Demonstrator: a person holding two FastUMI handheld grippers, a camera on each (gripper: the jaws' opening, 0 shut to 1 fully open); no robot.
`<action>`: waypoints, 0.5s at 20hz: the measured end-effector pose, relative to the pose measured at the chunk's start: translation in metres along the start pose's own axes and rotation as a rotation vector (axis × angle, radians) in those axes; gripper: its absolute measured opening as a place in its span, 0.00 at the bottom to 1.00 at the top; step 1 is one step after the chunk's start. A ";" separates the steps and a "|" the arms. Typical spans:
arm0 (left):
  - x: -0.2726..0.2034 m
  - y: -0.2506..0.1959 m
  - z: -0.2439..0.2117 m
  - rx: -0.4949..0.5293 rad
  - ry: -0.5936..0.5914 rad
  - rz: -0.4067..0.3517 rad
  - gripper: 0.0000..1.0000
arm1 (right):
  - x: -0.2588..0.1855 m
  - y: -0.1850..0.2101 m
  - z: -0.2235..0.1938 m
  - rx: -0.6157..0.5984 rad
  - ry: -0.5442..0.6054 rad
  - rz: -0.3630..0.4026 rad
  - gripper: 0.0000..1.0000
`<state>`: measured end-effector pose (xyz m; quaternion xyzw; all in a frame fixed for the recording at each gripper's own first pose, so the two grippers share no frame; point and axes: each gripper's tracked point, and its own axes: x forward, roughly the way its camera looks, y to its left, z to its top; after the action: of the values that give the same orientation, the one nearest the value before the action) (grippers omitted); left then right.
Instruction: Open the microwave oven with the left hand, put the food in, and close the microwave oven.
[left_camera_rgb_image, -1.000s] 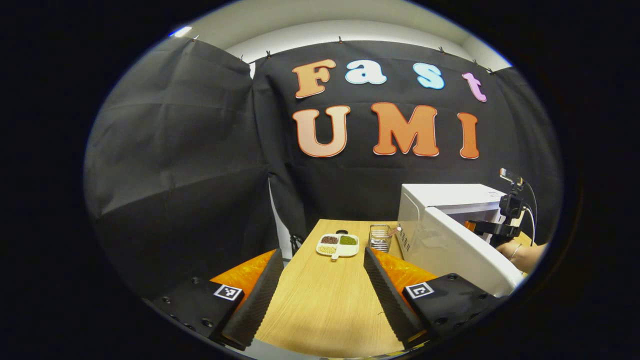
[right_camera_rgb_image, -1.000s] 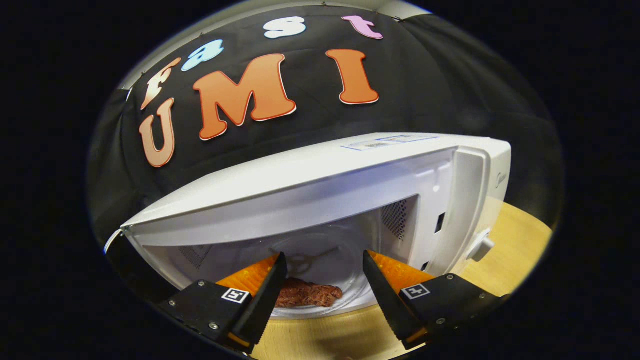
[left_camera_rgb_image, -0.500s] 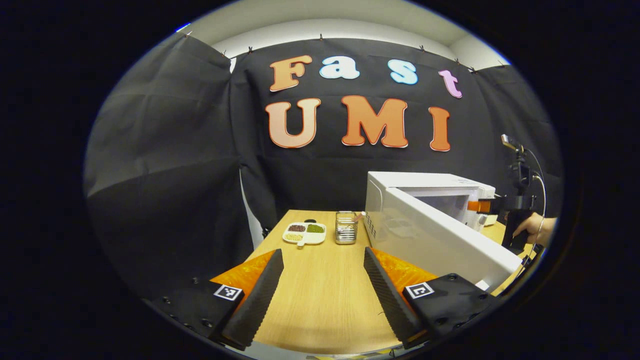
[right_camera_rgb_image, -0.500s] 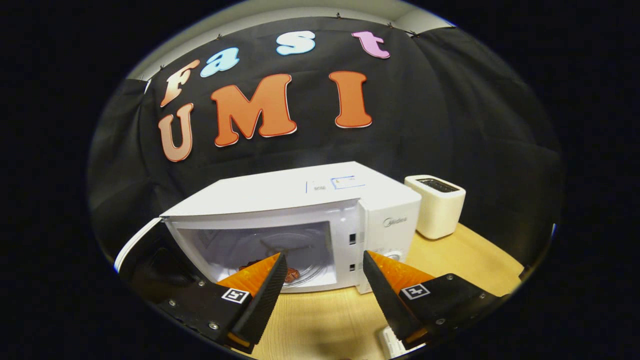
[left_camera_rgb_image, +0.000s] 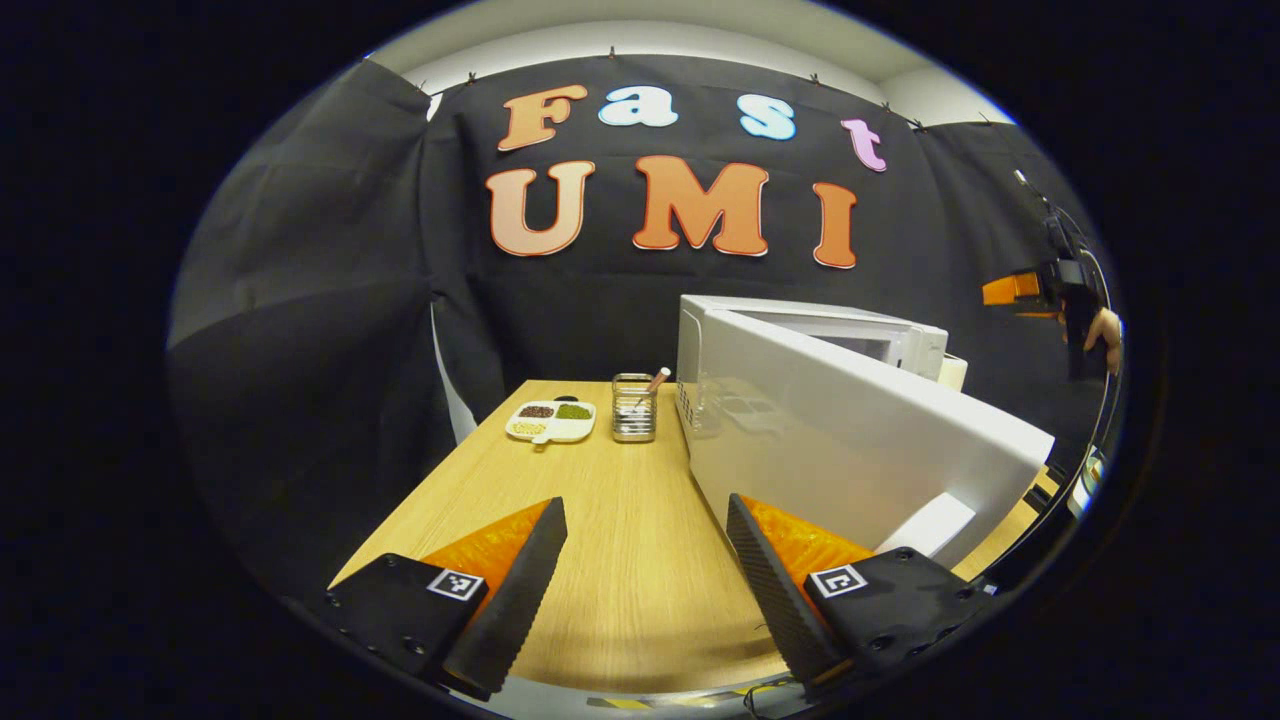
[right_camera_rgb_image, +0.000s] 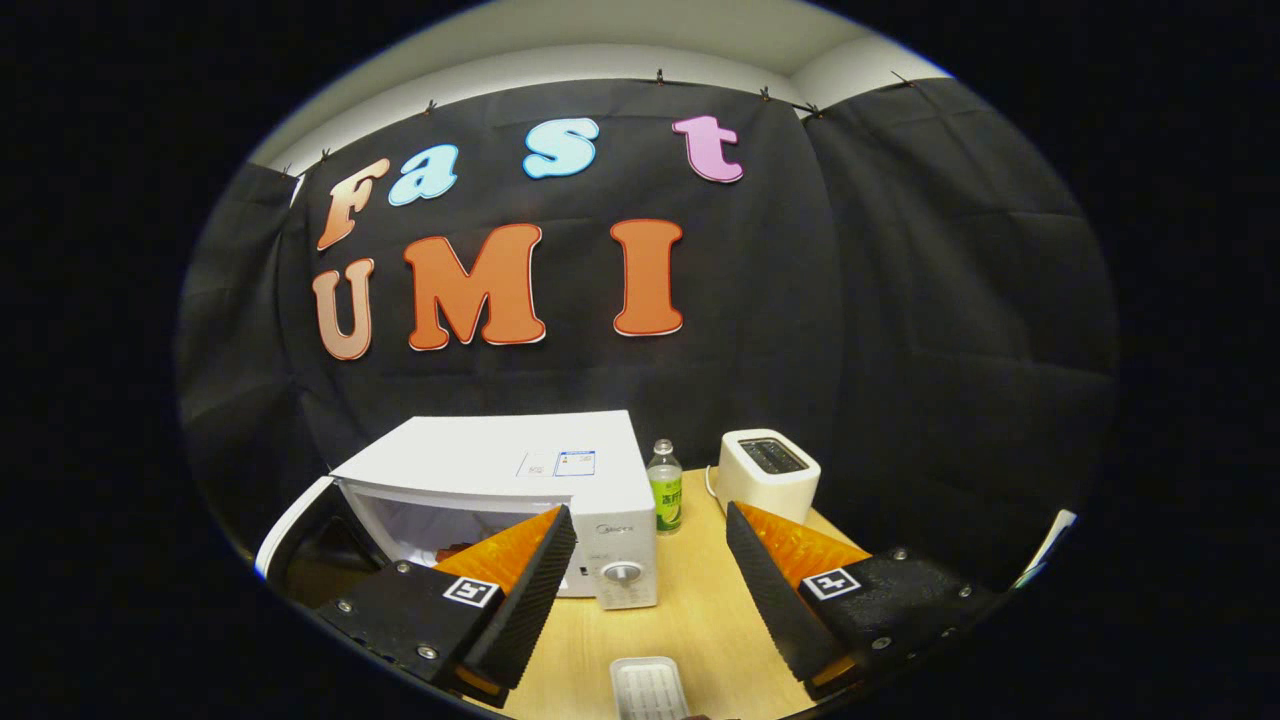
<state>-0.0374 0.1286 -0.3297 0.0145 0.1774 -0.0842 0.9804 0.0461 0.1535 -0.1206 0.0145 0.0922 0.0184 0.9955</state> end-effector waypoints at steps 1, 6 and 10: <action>0.002 -0.006 -0.001 0.011 0.000 -0.011 0.98 | -0.004 -0.010 0.009 -0.007 -0.005 -0.007 0.95; 0.016 -0.048 0.003 0.022 0.002 -0.070 0.99 | -0.022 -0.045 0.040 -0.003 -0.025 -0.037 0.95; 0.035 -0.083 0.017 0.041 -0.016 -0.113 0.99 | -0.029 -0.064 0.044 0.003 0.001 -0.062 0.95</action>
<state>-0.0133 0.0406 -0.3256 0.0239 0.1682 -0.1431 0.9750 0.0283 0.0872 -0.0742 0.0129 0.0933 -0.0125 0.9955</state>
